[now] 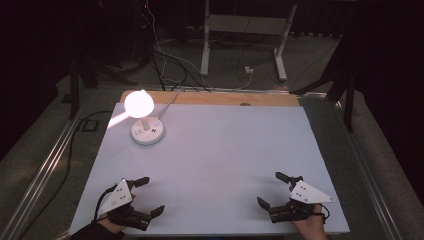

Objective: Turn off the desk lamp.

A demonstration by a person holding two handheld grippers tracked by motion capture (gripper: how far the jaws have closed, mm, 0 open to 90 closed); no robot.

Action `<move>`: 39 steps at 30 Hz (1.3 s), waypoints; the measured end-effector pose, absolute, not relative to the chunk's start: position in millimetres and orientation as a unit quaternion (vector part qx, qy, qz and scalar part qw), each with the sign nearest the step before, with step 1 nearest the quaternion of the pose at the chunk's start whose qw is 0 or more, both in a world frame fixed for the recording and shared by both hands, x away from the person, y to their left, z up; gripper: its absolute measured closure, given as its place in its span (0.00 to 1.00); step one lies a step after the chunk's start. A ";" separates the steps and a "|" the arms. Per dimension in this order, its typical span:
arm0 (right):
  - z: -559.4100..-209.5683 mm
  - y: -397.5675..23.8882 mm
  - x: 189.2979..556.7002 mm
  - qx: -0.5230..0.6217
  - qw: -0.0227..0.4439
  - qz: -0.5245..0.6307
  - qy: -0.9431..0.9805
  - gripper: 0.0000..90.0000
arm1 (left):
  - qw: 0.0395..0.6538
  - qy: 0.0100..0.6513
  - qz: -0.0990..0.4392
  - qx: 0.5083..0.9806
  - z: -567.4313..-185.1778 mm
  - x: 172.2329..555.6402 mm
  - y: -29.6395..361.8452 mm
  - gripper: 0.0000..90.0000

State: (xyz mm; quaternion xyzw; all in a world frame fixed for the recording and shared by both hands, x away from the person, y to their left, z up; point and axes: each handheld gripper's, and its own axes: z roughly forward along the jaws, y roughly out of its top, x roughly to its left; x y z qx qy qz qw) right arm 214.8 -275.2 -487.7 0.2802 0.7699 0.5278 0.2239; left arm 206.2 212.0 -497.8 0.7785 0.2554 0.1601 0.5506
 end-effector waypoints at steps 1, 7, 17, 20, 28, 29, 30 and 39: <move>-487.7 -274.8 214.0 0.279 0.222 0.529 0.770 0.00 | 0.551 0.255 0.162 0.778 -497.7 206.3 212.2 0.01; -486.3 -276.1 214.6 0.279 0.220 0.532 0.769 0.00 | 0.550 0.253 0.157 0.780 -498.3 206.4 211.8 0.01; -485.9 -274.7 215.6 0.274 0.215 0.534 0.771 0.00 | 0.542 0.240 0.147 0.792 -499.8 205.6 208.8 0.01; -485.7 -274.3 215.5 0.273 0.213 0.535 0.771 0.00 | 0.540 0.234 0.143 0.796 -500.2 204.9 207.0 0.01; -485.6 -273.5 215.1 0.271 0.212 0.535 0.772 0.00 | 0.540 0.223 0.136 0.800 -500.2 204.0 204.6 0.01; -485.5 -273.4 215.1 0.271 0.211 0.535 0.772 0.00 | 0.540 0.222 0.135 0.800 -500.1 203.9 204.1 0.01; -485.5 -273.2 215.2 0.271 0.211 0.536 0.771 0.00 | 0.539 0.223 0.135 0.801 -499.9 203.8 203.7 0.01; -484.4 -273.4 214.3 0.270 0.214 0.539 0.769 0.00 | 0.547 0.218 0.130 0.797 -494.0 205.8 200.5 0.01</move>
